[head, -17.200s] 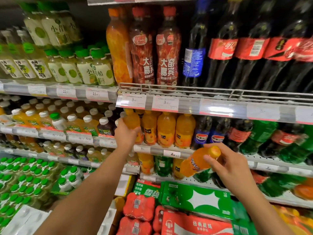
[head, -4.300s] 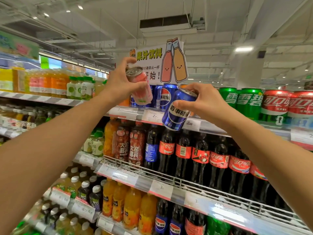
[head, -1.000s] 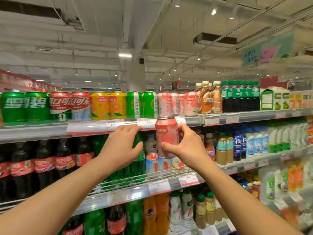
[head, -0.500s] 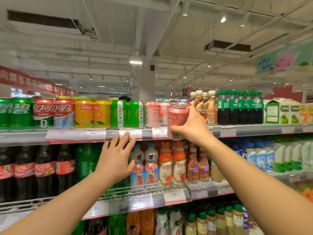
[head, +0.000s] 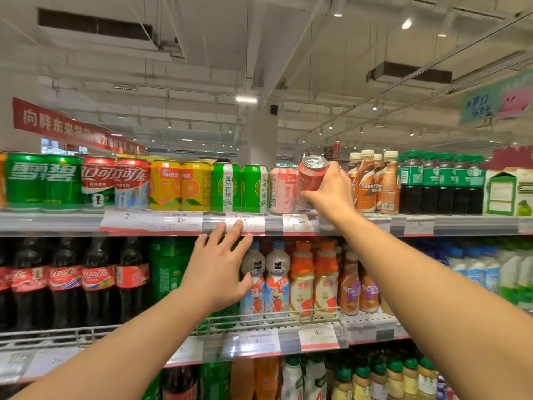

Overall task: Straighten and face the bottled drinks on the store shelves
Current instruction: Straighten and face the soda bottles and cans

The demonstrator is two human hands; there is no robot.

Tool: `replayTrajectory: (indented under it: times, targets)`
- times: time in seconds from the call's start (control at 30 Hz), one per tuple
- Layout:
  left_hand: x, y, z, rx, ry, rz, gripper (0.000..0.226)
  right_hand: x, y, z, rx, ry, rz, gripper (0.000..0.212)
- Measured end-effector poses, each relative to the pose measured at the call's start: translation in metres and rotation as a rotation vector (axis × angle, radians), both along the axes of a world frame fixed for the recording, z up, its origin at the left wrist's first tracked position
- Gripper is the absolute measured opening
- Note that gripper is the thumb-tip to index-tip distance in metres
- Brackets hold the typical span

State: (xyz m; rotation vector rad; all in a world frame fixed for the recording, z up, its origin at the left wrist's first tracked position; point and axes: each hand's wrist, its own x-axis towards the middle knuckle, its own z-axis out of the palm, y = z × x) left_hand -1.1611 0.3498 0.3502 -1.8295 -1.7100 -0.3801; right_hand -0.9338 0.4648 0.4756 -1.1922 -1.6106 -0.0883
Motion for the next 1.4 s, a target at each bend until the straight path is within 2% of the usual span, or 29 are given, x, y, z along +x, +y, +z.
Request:
replayTrajectory:
  times: [0.27,0.43,0.8,1.0,1.27,1.4]
  targets:
    - [-0.004,0.002,-0.001,0.041,0.003,-0.052,0.086,-0.011,0.006,0.0,-0.098,-0.081,-0.124,0.073]
    - [-0.002,0.003,0.009,0.117,0.001,-0.099,0.075,-0.017,0.002,-0.002,-0.06,-0.065,-0.139,0.075]
    - [-0.012,0.008,0.002,0.166,-0.012,-0.154,0.074,-0.027,-0.002,-0.001,-0.036,-0.105,-0.248,0.079]
    - [-0.012,0.007,0.003,0.167,-0.007,-0.152,0.073,-0.026,-0.007,0.002,-0.05,-0.198,-0.363,0.074]
    - [-0.005,0.004,0.005,0.17,0.0,-0.087,0.07,-0.009,0.006,-0.01,0.013,-0.196,-0.269,0.07]
    - [0.007,0.002,0.011,0.194,-0.004,-0.044,0.063,0.013,0.017,-0.019,0.046,-0.239,-0.154,0.072]
